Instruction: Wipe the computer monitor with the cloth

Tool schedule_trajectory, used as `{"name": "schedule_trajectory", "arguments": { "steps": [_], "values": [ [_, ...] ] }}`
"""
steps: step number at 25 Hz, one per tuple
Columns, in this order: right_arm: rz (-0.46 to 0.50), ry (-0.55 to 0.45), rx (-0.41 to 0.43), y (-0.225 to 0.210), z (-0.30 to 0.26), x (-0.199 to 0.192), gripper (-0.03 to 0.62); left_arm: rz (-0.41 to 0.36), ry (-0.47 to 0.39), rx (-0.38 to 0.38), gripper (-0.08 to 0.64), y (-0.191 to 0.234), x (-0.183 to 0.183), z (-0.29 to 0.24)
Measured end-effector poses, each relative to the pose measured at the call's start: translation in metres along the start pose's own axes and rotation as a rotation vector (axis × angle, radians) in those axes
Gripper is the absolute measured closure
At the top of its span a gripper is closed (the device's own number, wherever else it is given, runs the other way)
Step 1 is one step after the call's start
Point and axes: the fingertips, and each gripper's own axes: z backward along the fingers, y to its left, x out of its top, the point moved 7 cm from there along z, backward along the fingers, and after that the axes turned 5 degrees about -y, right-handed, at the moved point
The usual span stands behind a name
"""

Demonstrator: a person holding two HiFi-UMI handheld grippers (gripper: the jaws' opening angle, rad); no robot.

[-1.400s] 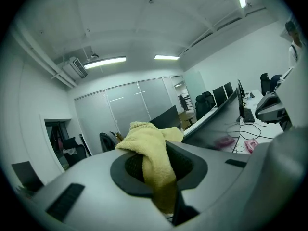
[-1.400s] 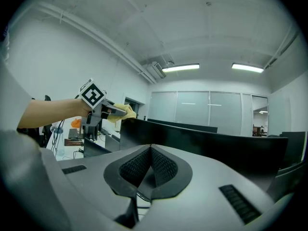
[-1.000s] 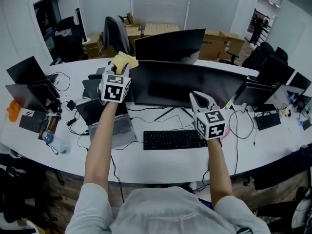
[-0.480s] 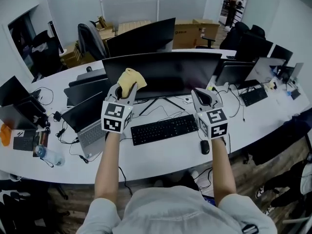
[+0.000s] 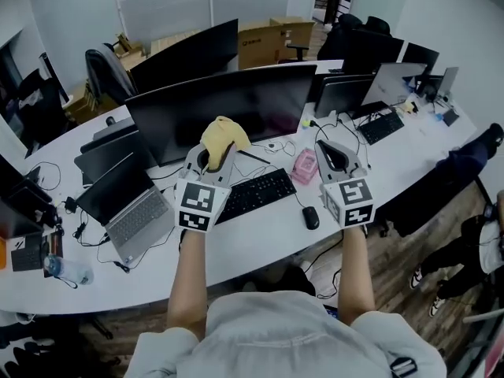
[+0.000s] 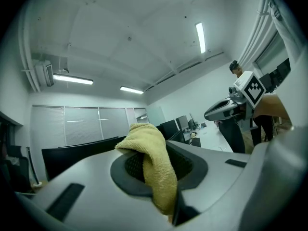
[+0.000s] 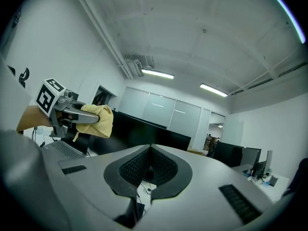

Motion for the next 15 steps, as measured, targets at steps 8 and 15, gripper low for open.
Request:
{"name": "schedule_trajectory", "arguments": {
  "steps": [8,15],
  "values": [
    [0.017,0.022,-0.038,-0.003,0.034,-0.011,0.566,0.020,-0.055,-0.103,0.480,-0.032,0.006,0.006],
    [0.022,0.035,-0.031,0.003,0.036,-0.013,0.566,0.014,-0.069,-0.136,0.480,-0.036,0.008,0.003]
  ]
}}
